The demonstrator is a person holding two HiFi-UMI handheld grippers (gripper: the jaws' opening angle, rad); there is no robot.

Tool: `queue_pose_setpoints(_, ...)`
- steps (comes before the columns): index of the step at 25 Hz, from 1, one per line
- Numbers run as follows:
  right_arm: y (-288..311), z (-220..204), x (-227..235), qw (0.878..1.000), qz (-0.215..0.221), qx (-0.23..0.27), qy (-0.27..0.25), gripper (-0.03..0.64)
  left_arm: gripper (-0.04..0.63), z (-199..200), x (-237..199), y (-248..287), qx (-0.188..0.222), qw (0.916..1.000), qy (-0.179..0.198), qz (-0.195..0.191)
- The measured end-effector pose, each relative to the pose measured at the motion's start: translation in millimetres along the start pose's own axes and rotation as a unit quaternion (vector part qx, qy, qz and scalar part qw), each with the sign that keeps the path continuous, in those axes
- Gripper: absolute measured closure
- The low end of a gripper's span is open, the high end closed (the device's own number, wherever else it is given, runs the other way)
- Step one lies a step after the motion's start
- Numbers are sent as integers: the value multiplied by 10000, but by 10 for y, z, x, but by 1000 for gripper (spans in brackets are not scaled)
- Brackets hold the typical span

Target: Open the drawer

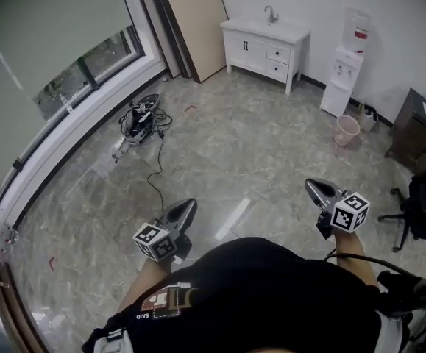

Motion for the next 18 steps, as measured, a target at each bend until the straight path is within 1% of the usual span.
queue_pose_setpoints(2,35,-16,156,10000,41,-30,56,618,595,-61,-86,106,-91,9998,99,115)
queue_pose_setpoints(4,55,-70,286,9999,51,-57,119,618,595,-102,-161,203,-136,9997,103,194)
queue_pose_setpoints(7,114,-125,503,9996,-75,-47,254,618,595,-112,-304,428,-207,9996,41,165)
queue_pose_setpoints(12,535,-2,703,9992,-301,-134,206,618,595,17,-755,827,-263,9995,-109,-131)
queue_pose_setpoints(14,744,63,815,9989,-428,-90,162,618,595,88,-993,1018,-259,9992,-129,-290)
queue_pose_setpoints(16,995,146,912,9983,-546,-1,194,618,595,225,-1244,1210,-247,9985,-194,-459)
queue_pose_setpoints(18,1275,253,949,9981,-592,33,183,618,595,414,-1508,1361,-257,9979,-155,-575)
Point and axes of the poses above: the fingertips, and each gripper's own axes: y forward along the fingers, x to its right, z out of its top, the point moved 5 cm from there along -y, backward along the fingers, and after that the axes turned 6 degrees about z, right-handed, at the moved point
